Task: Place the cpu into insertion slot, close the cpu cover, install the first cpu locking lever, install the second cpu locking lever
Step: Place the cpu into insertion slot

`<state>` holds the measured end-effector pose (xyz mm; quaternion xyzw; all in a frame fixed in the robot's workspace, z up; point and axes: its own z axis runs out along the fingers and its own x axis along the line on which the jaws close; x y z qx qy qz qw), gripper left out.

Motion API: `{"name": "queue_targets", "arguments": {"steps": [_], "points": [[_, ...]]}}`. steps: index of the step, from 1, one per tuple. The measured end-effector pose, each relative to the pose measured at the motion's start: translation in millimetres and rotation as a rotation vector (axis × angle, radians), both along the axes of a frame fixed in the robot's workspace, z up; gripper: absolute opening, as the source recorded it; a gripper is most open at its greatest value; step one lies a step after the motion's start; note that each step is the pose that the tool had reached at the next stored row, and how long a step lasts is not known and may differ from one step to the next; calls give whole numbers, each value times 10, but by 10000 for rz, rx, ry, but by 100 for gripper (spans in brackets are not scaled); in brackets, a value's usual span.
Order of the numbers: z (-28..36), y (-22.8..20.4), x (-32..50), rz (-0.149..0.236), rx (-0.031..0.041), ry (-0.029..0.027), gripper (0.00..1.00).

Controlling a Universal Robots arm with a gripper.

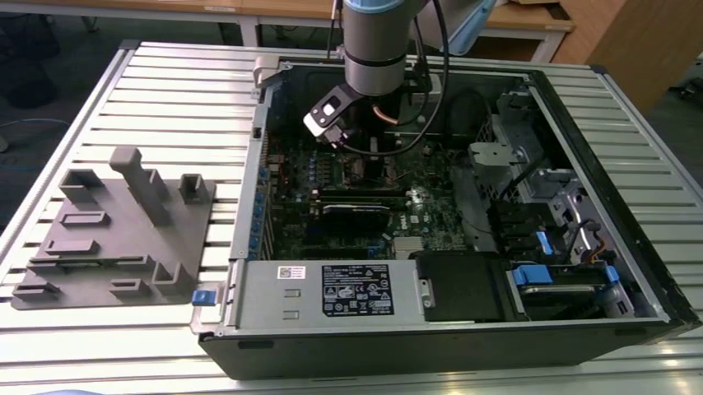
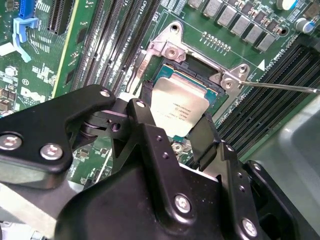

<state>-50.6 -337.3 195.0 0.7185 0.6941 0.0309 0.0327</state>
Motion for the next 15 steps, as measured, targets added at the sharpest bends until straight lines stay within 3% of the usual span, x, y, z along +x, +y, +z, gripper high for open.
{"name": "queue_targets", "arguments": {"steps": [15], "points": [[-1,0,-6,0,20,-4,54]]}}
